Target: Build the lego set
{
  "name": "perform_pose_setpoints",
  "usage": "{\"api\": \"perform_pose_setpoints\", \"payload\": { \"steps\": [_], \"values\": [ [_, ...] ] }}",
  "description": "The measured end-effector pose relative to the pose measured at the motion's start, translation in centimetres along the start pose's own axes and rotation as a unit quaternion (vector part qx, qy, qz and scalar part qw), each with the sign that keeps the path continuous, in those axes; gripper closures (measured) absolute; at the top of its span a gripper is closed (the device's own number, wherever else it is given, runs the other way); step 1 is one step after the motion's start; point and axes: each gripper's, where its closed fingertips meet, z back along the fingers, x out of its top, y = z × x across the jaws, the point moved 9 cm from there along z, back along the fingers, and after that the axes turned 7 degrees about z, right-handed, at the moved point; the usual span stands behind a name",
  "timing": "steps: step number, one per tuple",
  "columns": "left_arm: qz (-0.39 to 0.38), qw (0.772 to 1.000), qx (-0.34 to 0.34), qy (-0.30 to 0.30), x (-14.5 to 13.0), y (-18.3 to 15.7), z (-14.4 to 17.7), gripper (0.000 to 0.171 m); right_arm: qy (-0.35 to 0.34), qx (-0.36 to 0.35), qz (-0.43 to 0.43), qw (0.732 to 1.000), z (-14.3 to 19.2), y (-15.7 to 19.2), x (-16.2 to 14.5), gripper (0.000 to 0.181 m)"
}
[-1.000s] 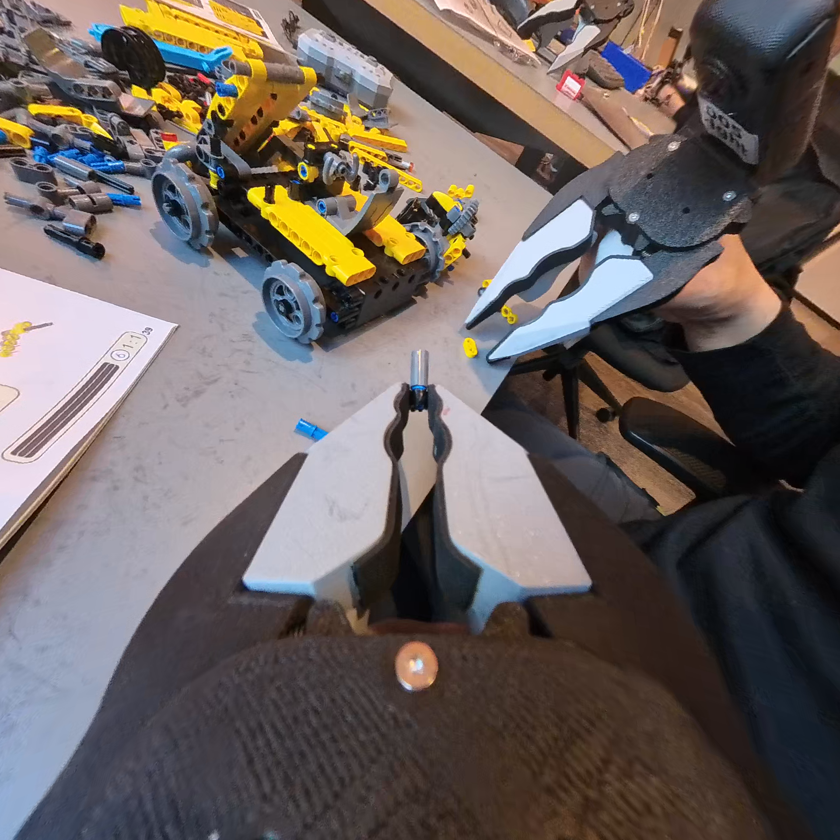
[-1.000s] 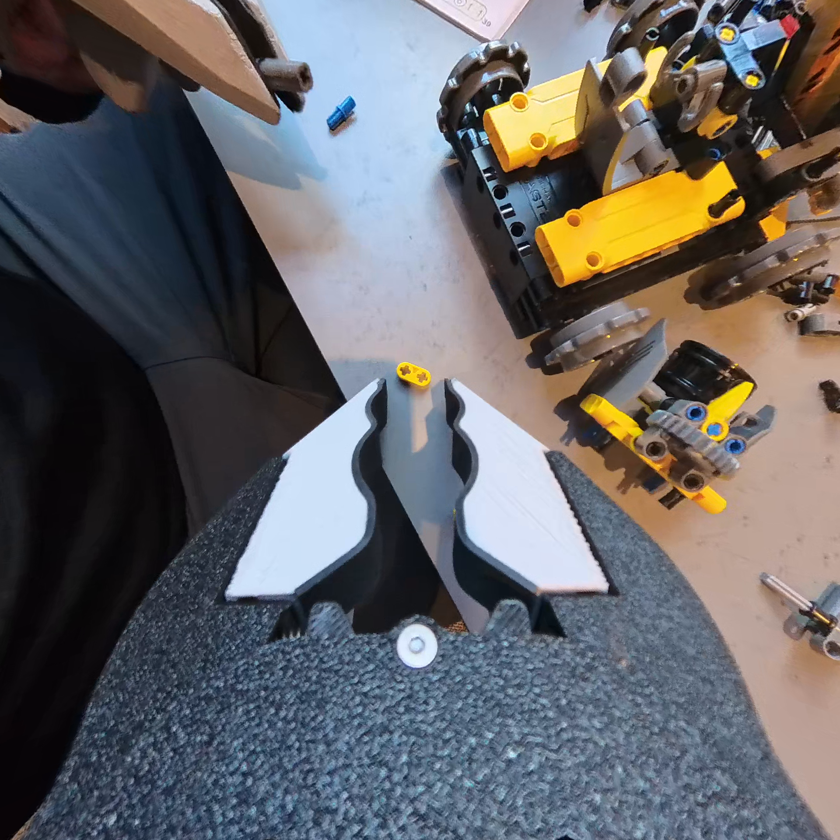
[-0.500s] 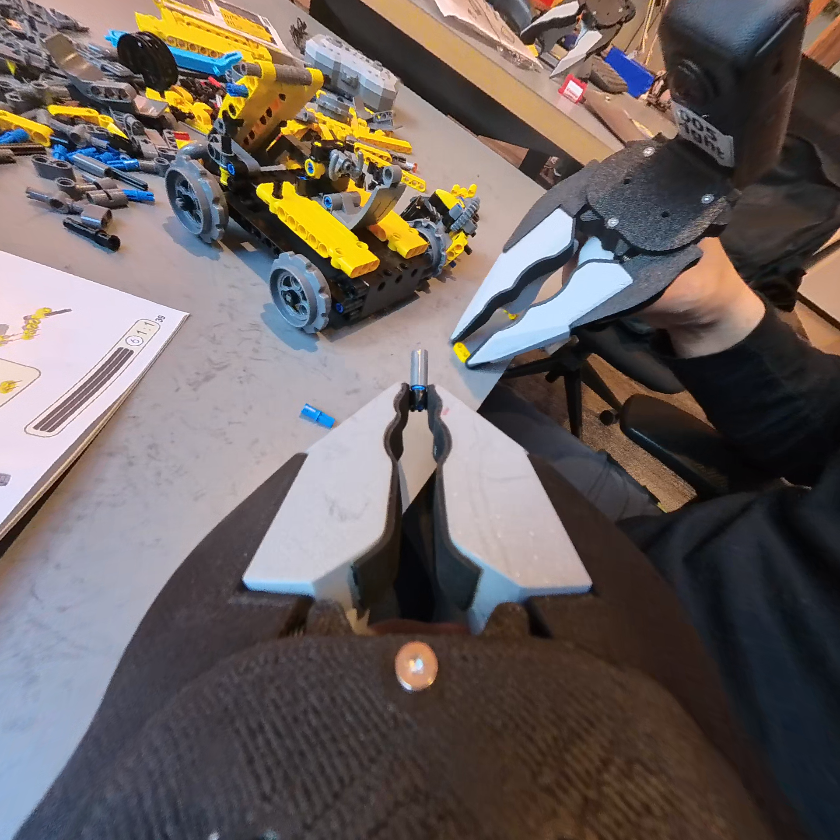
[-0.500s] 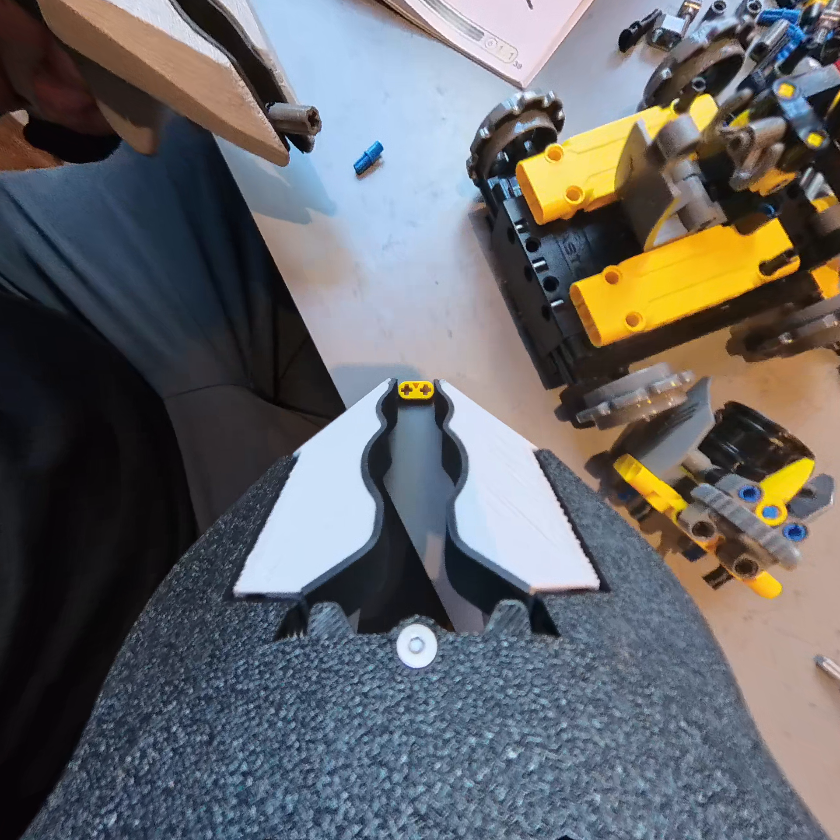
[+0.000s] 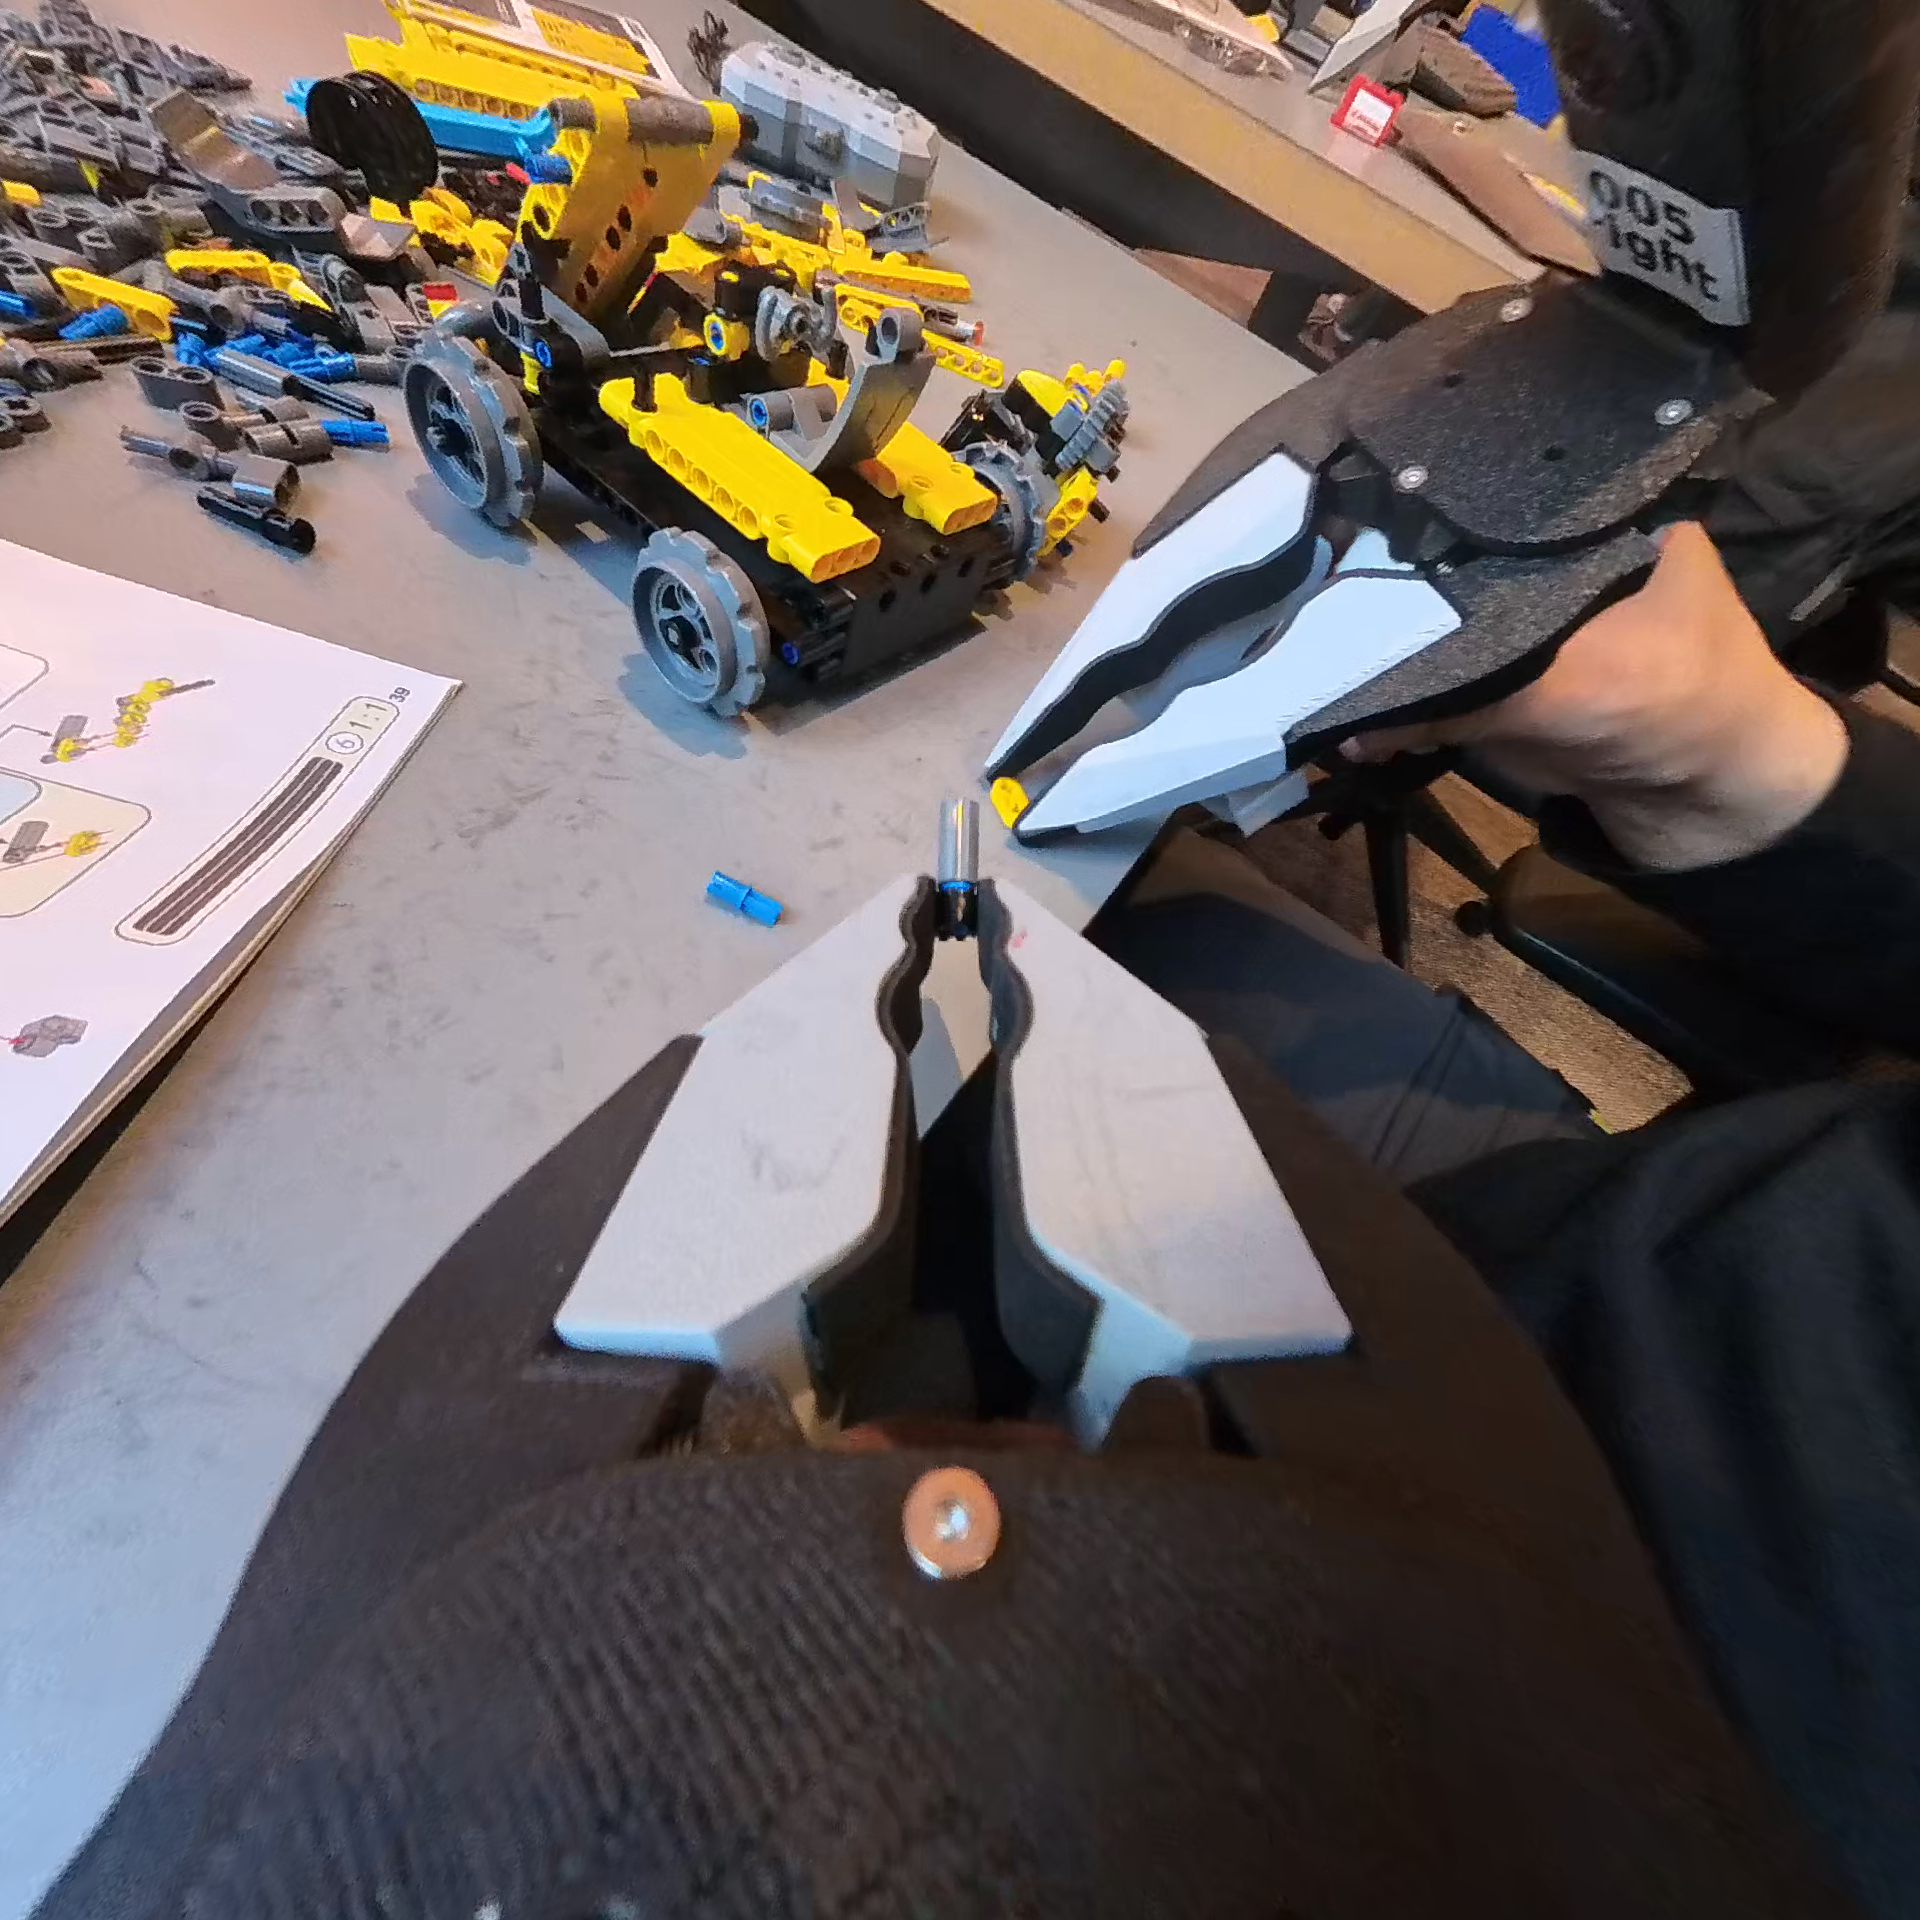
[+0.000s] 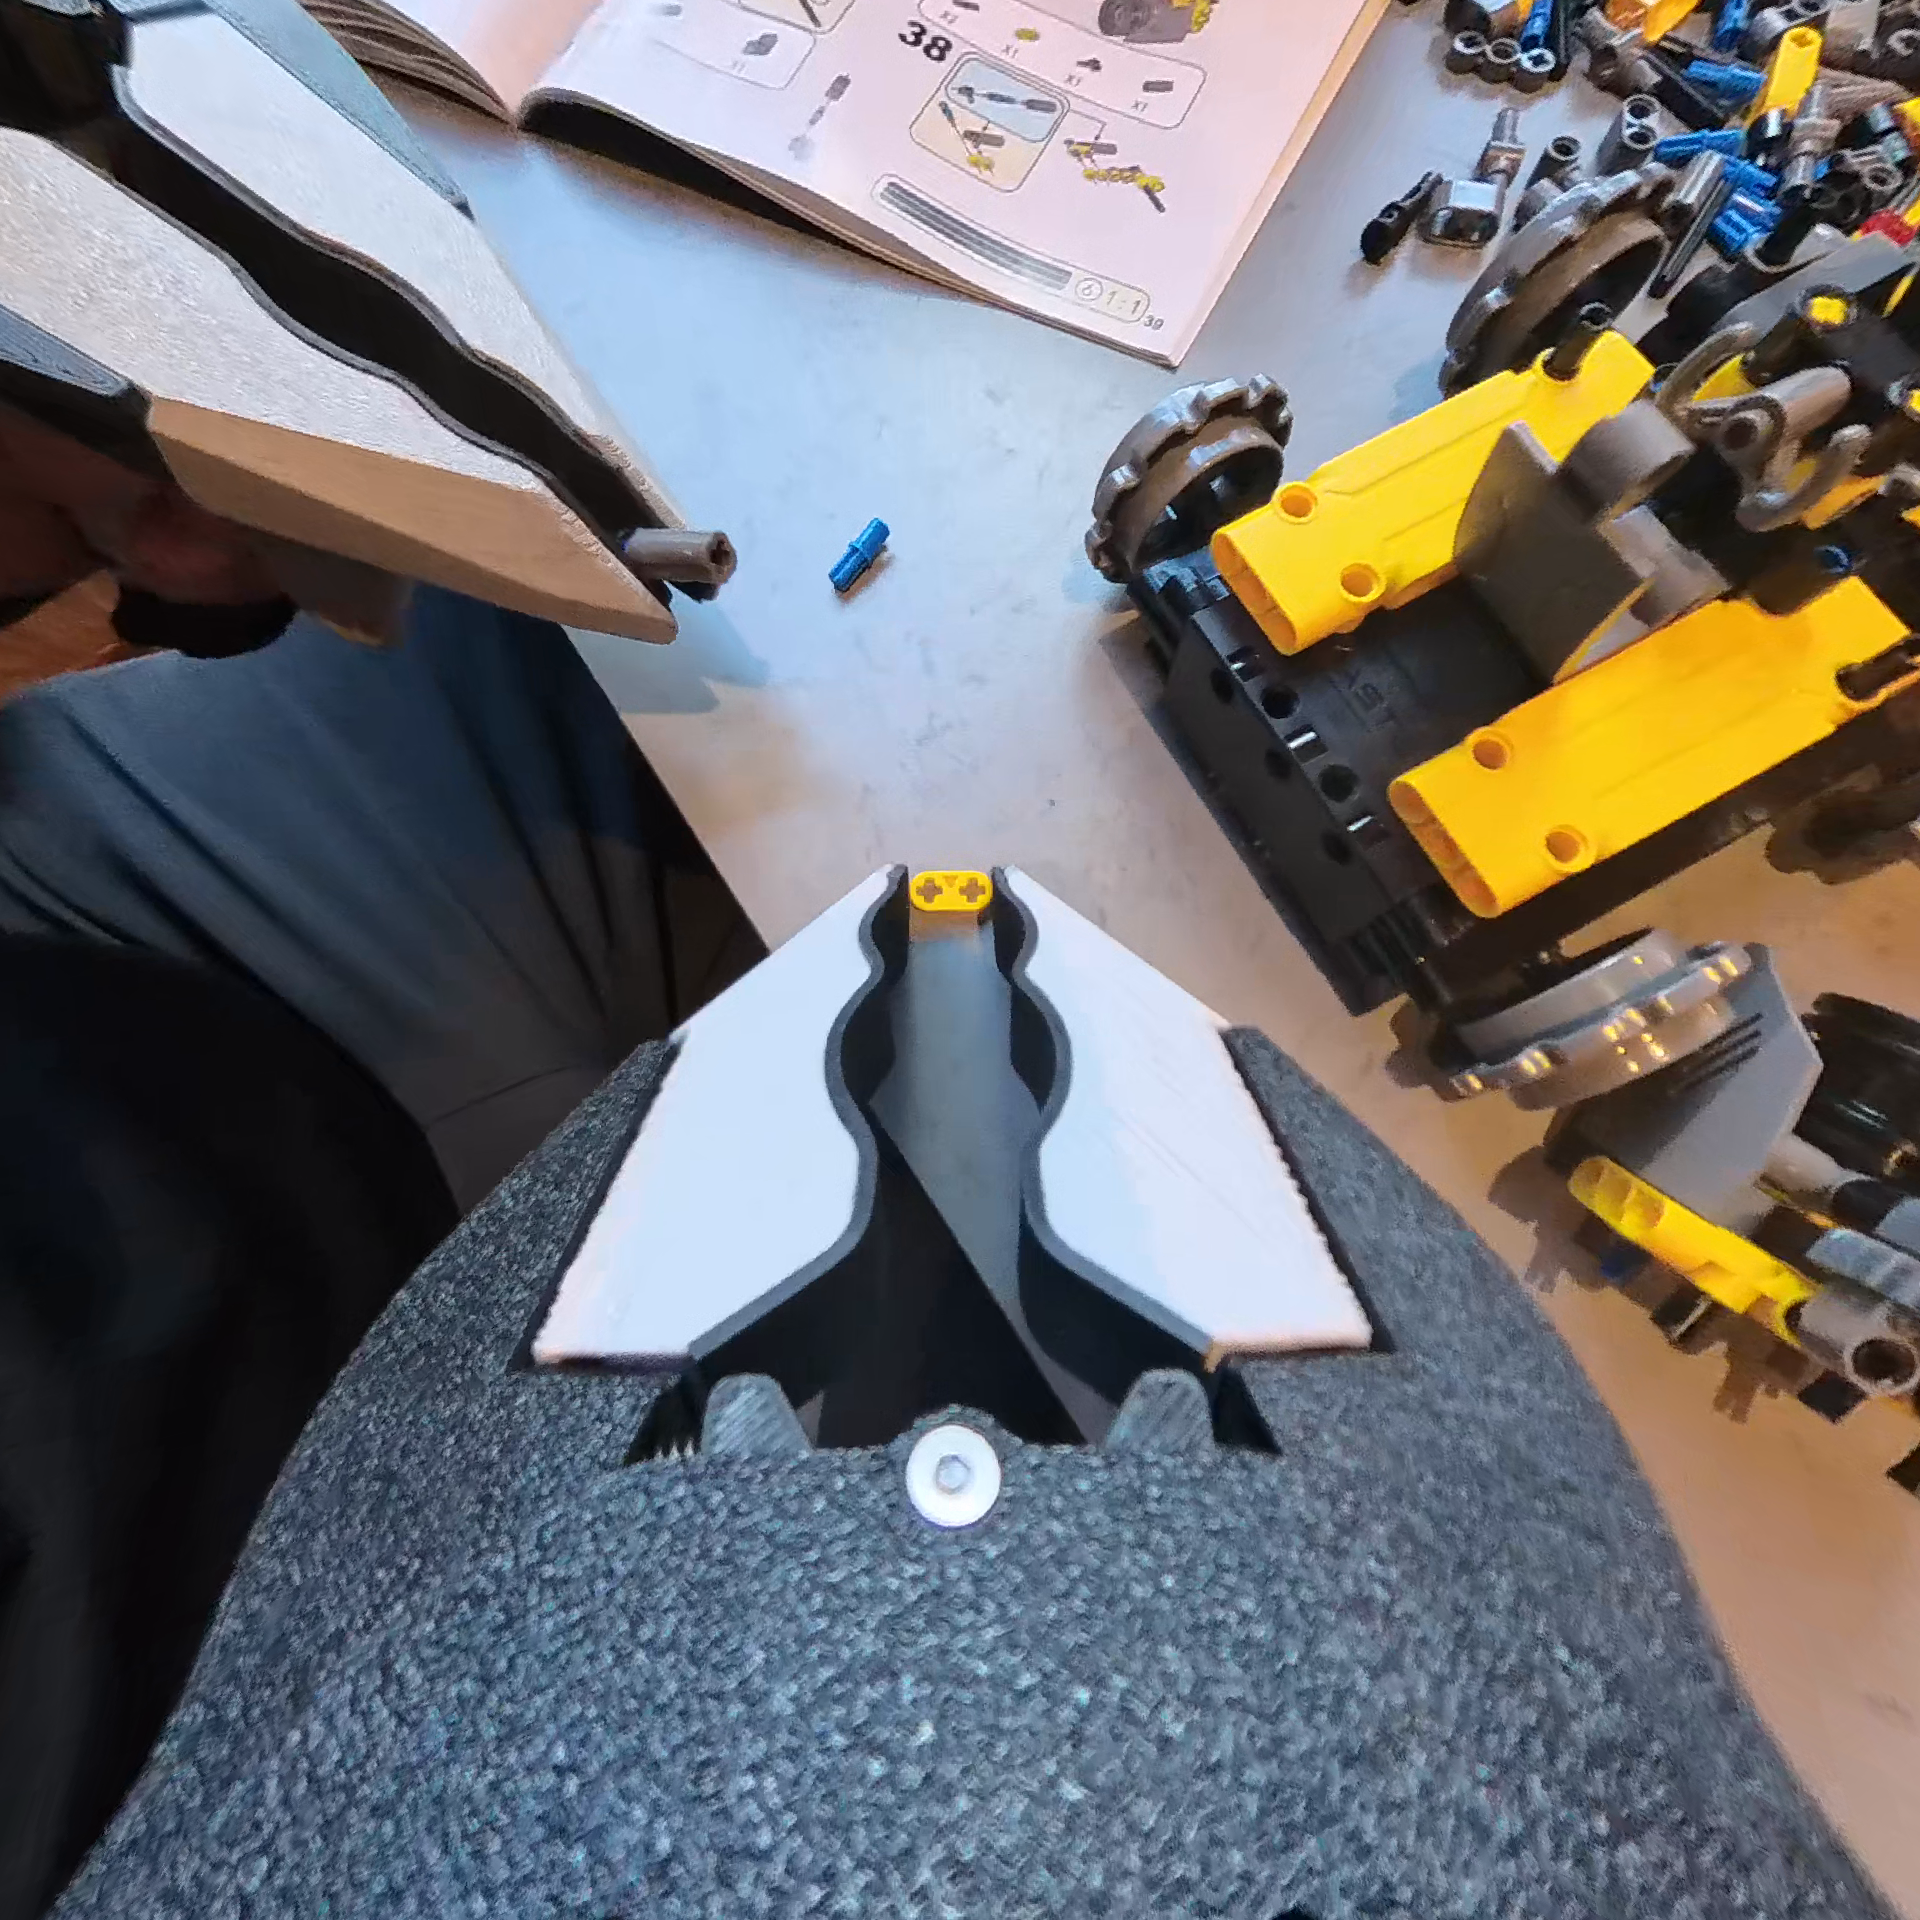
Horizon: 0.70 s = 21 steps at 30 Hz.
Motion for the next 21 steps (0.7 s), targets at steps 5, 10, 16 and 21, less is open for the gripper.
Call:
{"api": "perform_pose_setpoints", "payload": {
  "steps": [5, 10, 16, 21],
  "values": [
    [0.007, 1.0, -0.006, 0.0, 0.1, 0.2, 0.0, 0.166, 0.0, -0.005, 0.0, 1.0, 0.1, 0.4, -0.1, 0.161],
    [0.01, 1.0, -0.004, -0.002, 0.1, 0.5, 0.1, 0.166, 0.006, -0.006, -0.002, 1.0, 0.3, 0.3, -0.2, 0.161],
    [0.01, 1.0, -0.003, -0.002, 0.0, 0.6, 0.1, 0.166, 0.009, 0.0, -0.002, 1.0, 0.8, 0.4, -0.5, 0.16],
    [0.009, 1.0, -0.002, 0.001, 0.0, 0.6, 0.0, 0.166, 0.009, 0.019, -0.004, 1.0, 1.1, 0.9, -0.8, 0.16]
  ]
}}
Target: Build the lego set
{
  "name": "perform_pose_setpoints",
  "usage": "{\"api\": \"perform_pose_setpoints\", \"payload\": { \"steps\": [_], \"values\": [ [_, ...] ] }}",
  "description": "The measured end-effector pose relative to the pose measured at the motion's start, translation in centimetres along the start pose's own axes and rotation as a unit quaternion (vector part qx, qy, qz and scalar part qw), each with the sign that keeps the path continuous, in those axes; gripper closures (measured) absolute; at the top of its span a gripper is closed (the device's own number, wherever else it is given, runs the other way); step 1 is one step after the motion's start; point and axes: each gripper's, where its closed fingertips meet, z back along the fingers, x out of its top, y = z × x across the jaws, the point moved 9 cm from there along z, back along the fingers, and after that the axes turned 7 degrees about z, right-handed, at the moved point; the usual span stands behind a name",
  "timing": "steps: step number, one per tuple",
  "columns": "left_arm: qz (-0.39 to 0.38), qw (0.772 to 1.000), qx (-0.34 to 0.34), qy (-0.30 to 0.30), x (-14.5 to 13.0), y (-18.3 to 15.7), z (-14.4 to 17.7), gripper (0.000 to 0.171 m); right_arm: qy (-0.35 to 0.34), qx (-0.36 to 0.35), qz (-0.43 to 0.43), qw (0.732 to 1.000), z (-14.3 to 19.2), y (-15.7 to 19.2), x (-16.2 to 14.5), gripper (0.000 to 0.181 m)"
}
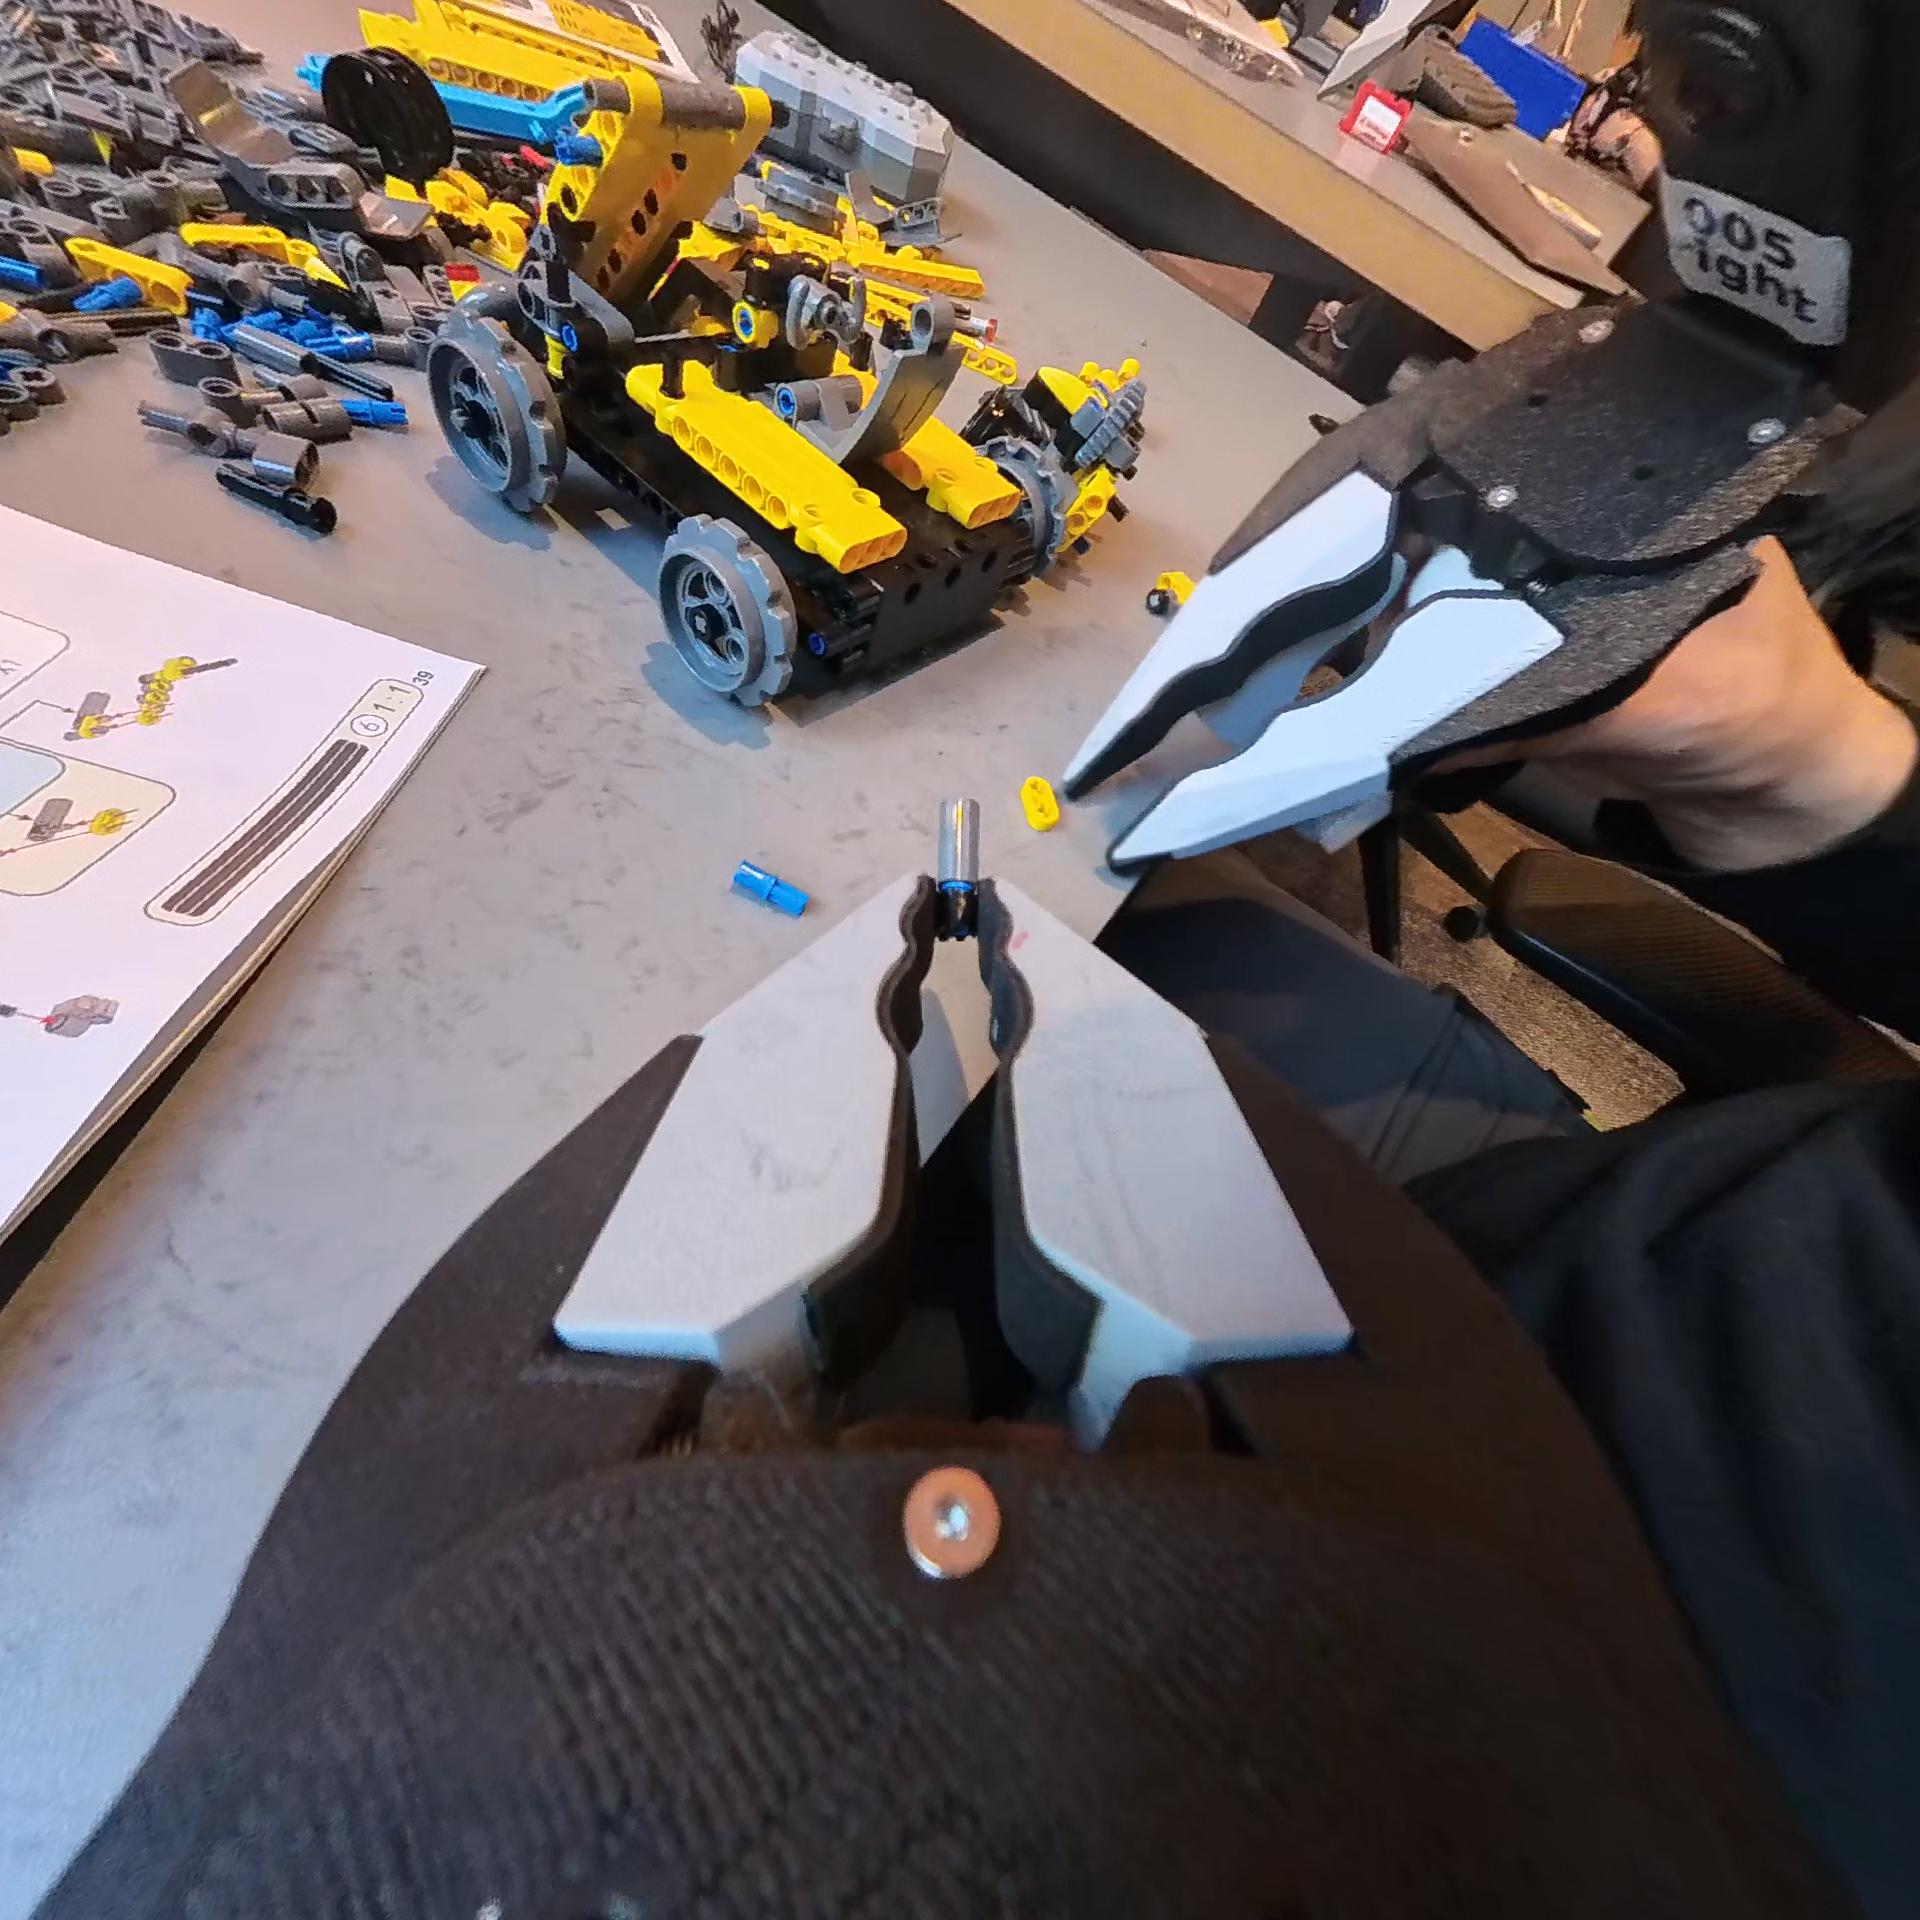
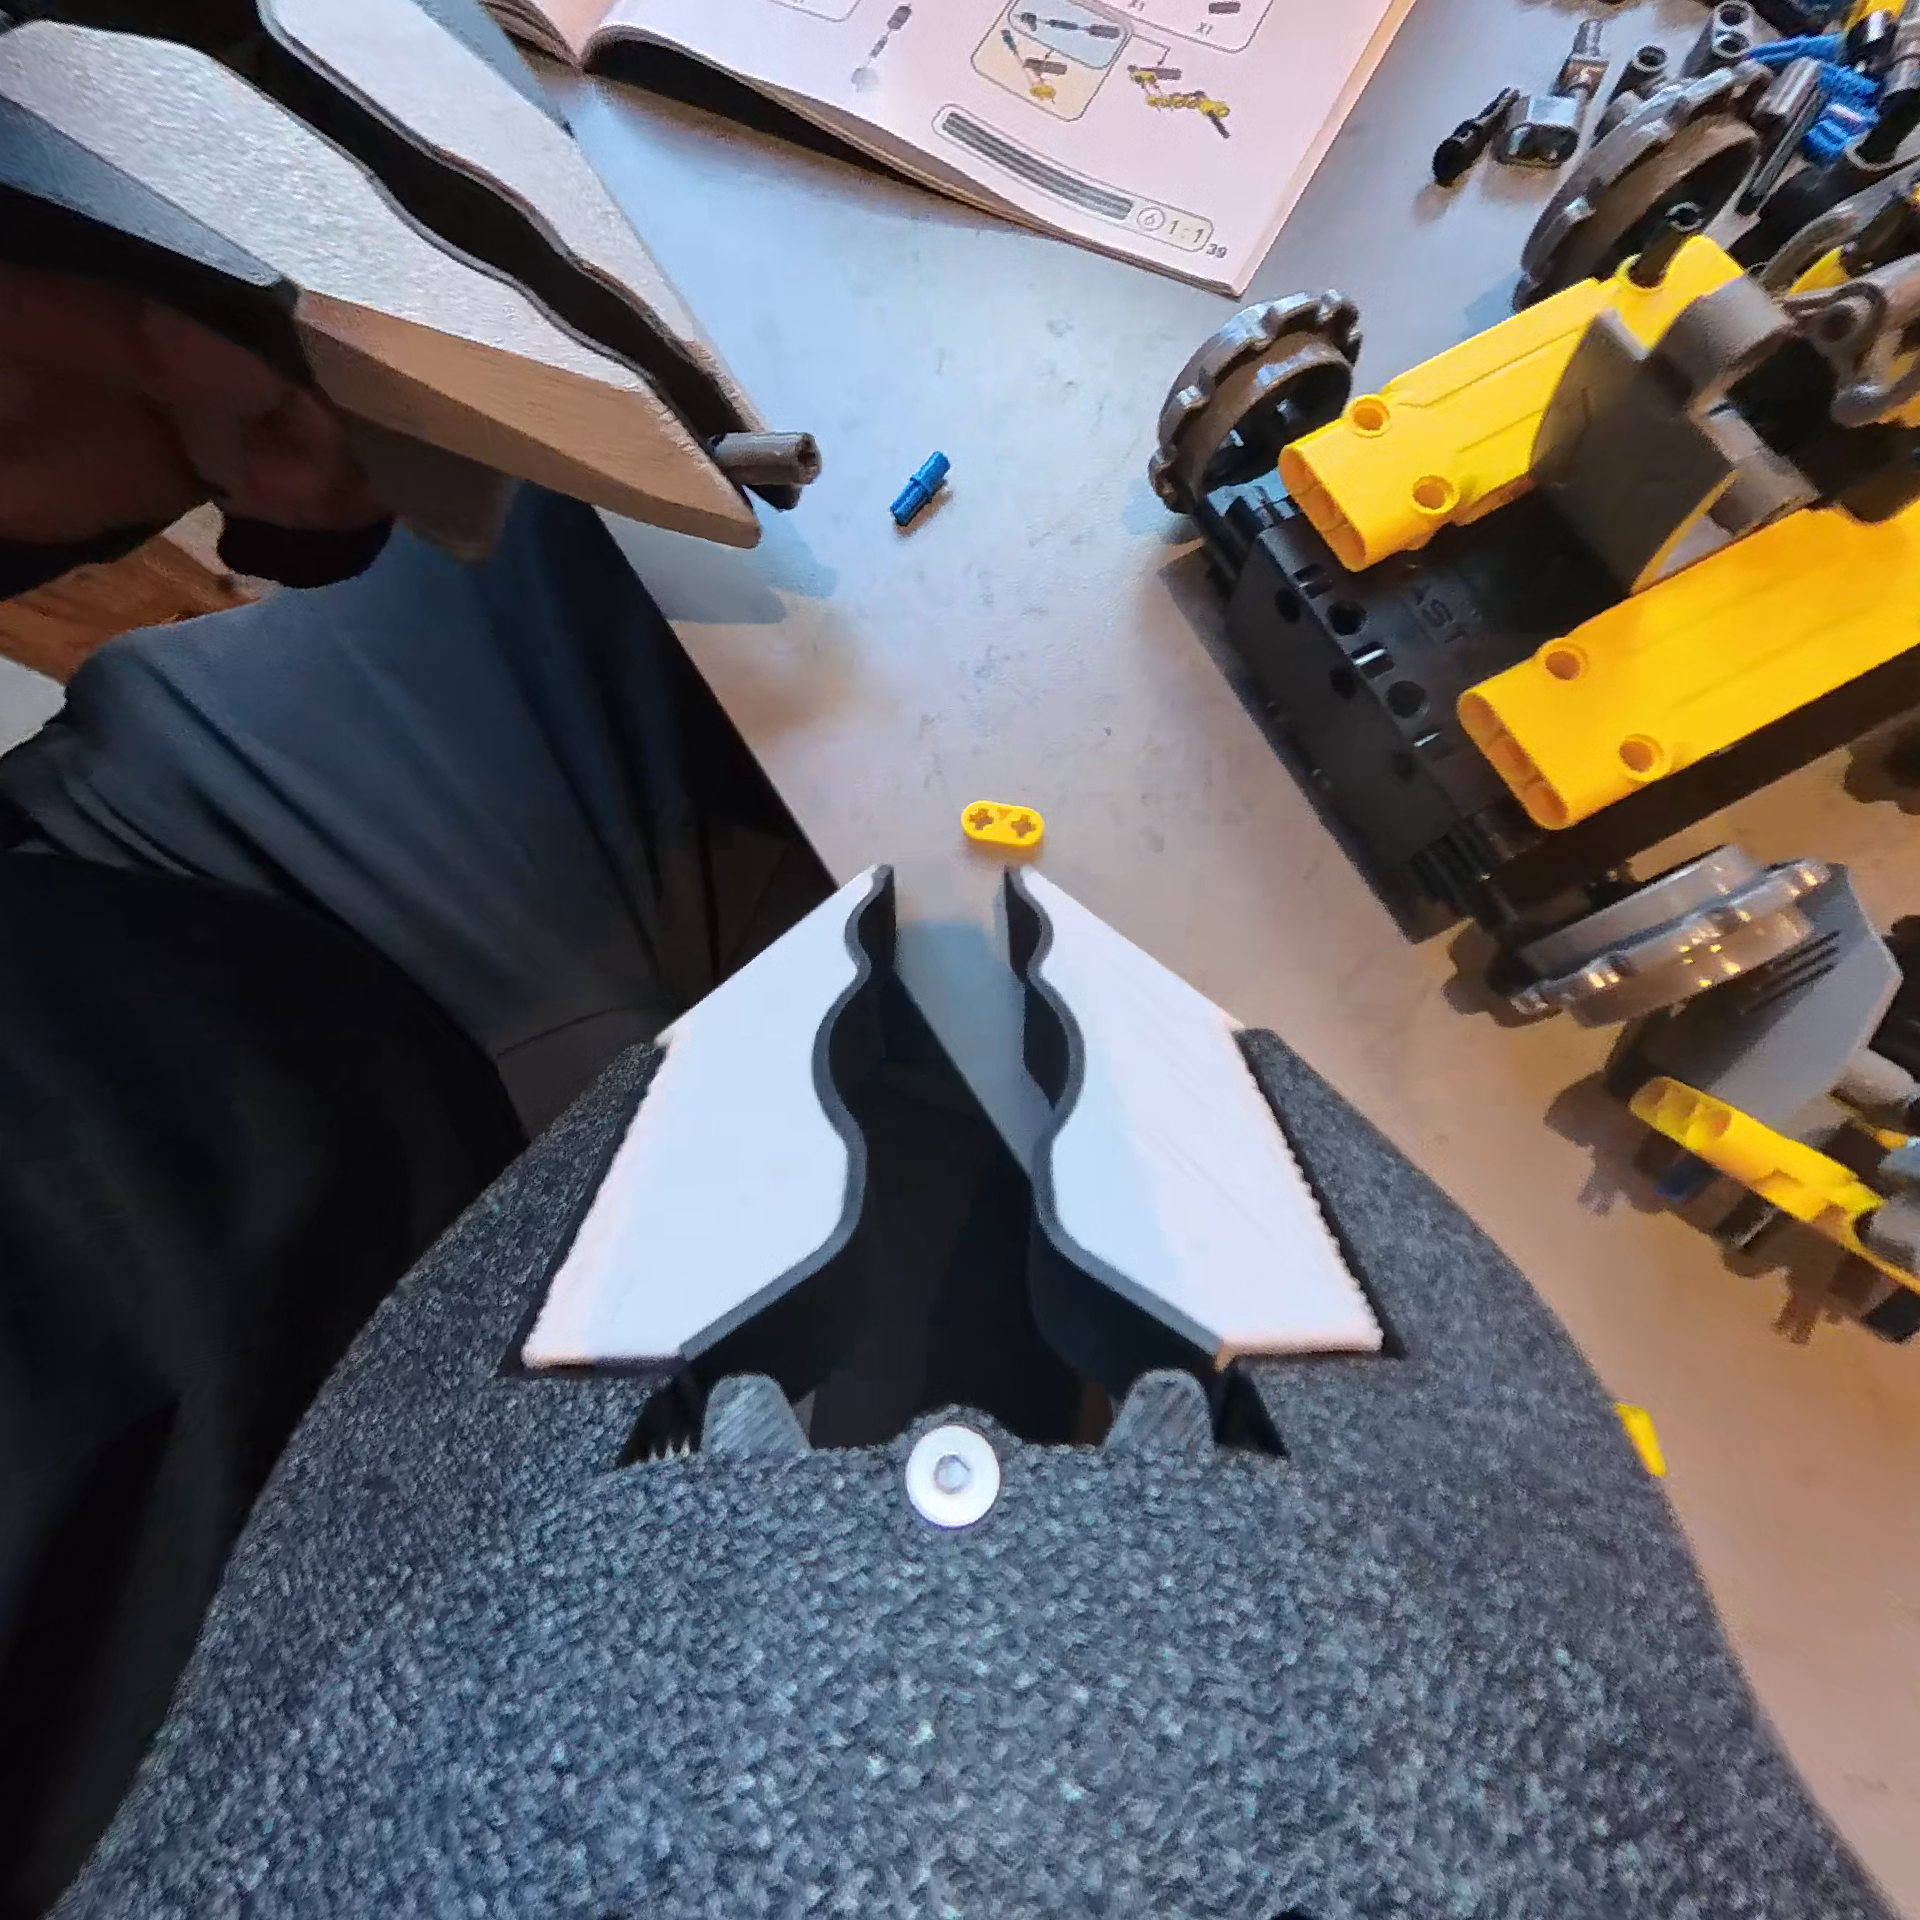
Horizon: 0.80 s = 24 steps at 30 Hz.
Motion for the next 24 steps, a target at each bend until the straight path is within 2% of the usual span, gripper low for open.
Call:
{"api": "perform_pose_setpoints", "payload": {
  "steps": [4, 9, 12, 21, 24],
  "values": [
    [-0.003, 1.0, 0.001, 0.001, 0.1, 0.0, -0.1, 0.166, -0.003, 0.016, 0.005, 1.0, 0.5, 0.8, -0.1, 0.159],
    [-0.008, 1.0, 0.003, 0.003, 0.2, -0.1, -0.3, 0.165, 0.003, 0.008, 0.01, 1.0, 0.6, -0.6, -0.4, 0.161],
    [-0.011, 1.0, 0.005, 0.0, 0.3, -0.2, -0.1, 0.166, 0.008, 0.047, 0.023, 0.999, 0.1, -0.3, -0.1, 0.174],
    [-0.01, 1.0, -0.001, 0.008, 0.1, -0.1, 0.1, 0.165, -0.001, 0.043, 0.049, 0.998, -1.3, 0.1, 1.2, 0.165],
    [-0.019, 1.0, -0.011, 0.02, 0.1, -0.3, 0.0, 0.165, 0.0, 0.031, 0.06, 0.998, -0.6, -0.2, 1.4, 0.165]
  ]
}}
